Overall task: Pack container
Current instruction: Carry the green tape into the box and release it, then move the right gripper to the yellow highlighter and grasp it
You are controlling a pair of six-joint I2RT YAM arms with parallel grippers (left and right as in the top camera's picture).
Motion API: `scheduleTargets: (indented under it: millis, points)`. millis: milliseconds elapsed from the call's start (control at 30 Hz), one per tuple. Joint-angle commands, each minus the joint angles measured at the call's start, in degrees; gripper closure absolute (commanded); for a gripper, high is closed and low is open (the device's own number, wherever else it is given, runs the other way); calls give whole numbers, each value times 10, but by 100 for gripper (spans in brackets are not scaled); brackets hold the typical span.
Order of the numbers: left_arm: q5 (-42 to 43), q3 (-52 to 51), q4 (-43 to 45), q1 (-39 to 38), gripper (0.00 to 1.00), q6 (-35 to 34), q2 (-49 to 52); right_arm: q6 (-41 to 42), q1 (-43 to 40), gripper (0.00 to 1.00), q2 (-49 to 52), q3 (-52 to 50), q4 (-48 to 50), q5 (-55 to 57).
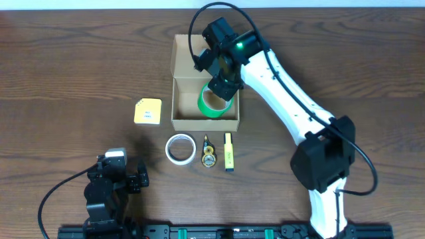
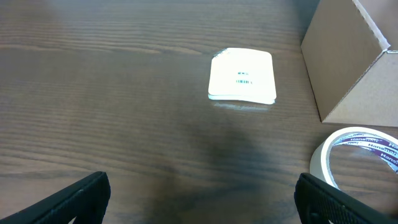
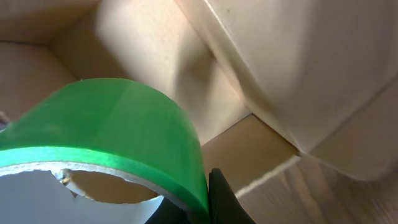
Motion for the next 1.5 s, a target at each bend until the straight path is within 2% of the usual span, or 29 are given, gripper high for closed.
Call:
scheduleTargets:
  millis: [0, 433, 533, 600, 733, 867, 1067, 1133, 1233, 1333, 1367, 1467]
  points:
    - [-2, -4, 0, -1, 5, -7, -4, -11, 4, 99, 24, 7, 2, 9]
    - [-2, -4, 0, -1, 4, -7, -4, -11, 4, 98, 72, 6, 30, 31]
    - [-2, -4, 0, -1, 4, -7, -4, -11, 4, 72, 75, 6, 31, 35]
    - [-2, -4, 0, -1, 4, -7, -4, -11, 4, 69, 75, 6, 34, 40]
    - [-2, -4, 0, -1, 4, -7, -4, -11, 4, 68, 75, 6, 34, 50]
    - [-2, -4, 0, -1, 4, -7, -4, -11, 8, 73, 69, 7, 37, 48]
    - [-2, -4, 0, -1, 4, -7, -4, -9, 23, 69, 5, 37, 32, 26]
    - [-2, -4, 0, -1, 4, -7, -4, 21, 23, 61, -32, 40, 26, 39]
    - [-2, -4, 0, -1, 4, -7, -4, 110, 22, 36, -69, 40, -18, 82]
    - [-2, -4, 0, -1, 4, -7, -4, 229, 21, 1, -117, 40, -103, 91]
    - [-2, -4, 0, -1, 4, -7, -4, 287, 21, 1, -135, 40, -142, 90]
    - [-2, -4, 0, -1, 4, -7, -4, 377, 36, 1, -161, 11, -230, 113]
